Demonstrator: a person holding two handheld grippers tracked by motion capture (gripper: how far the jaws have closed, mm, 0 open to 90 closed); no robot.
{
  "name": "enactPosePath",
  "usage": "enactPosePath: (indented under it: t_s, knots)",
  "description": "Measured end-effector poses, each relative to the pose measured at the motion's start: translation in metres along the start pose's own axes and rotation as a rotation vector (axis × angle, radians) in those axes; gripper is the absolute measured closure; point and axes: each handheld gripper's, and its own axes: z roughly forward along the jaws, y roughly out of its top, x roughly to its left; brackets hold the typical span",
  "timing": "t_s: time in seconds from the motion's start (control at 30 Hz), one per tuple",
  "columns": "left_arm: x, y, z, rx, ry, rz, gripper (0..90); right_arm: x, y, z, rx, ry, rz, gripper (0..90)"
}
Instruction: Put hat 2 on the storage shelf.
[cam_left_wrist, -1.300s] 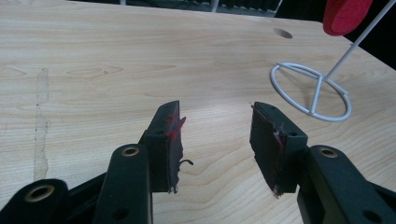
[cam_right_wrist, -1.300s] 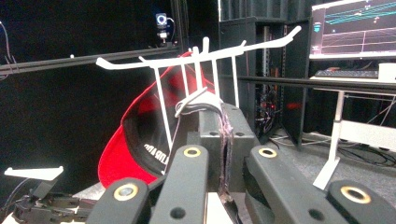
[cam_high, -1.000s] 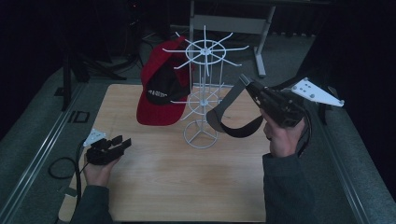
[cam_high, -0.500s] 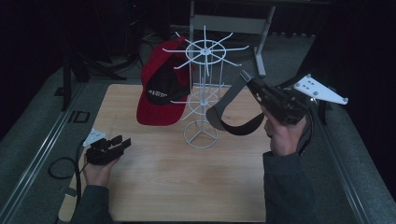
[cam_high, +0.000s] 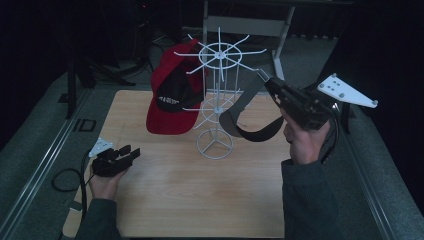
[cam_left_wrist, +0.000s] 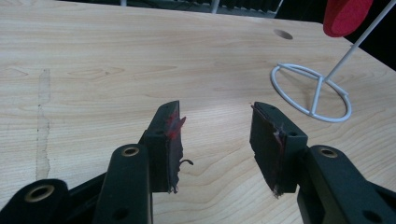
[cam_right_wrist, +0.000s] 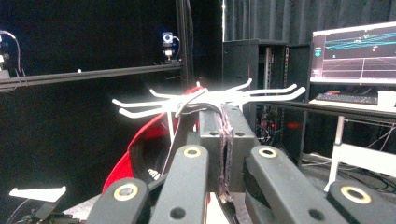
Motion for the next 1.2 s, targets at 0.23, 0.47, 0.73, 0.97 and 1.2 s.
enactPosePath:
  t_s: [0.23,0.47,0.73,0.97,1.2]
  knots:
    - [0.000,0.000,0.000,0.000,0.000,0.000,54.0,0.001,0.007,0.006,0.006,-0.011,-0.022,88.4]
    - [0.001,0.000,0.000,-0.001,-0.001,-0.001,54.0,-0.005,0.011,0.009,0.010,-0.036,-0.027,88.5]
    - [0.000,0.000,0.000,0.001,-0.001,-0.002,54.0,-0.011,0.014,0.015,0.013,-0.042,-0.022,88.4]
    - [0.001,0.000,0.000,0.001,-0.002,-0.002,54.0,-0.020,0.015,0.026,0.039,-0.032,-0.006,88.4]
    - [0.000,0.000,0.001,0.003,-0.003,0.000,53.9,-0.026,0.007,0.038,0.084,-0.029,0.009,88.4]
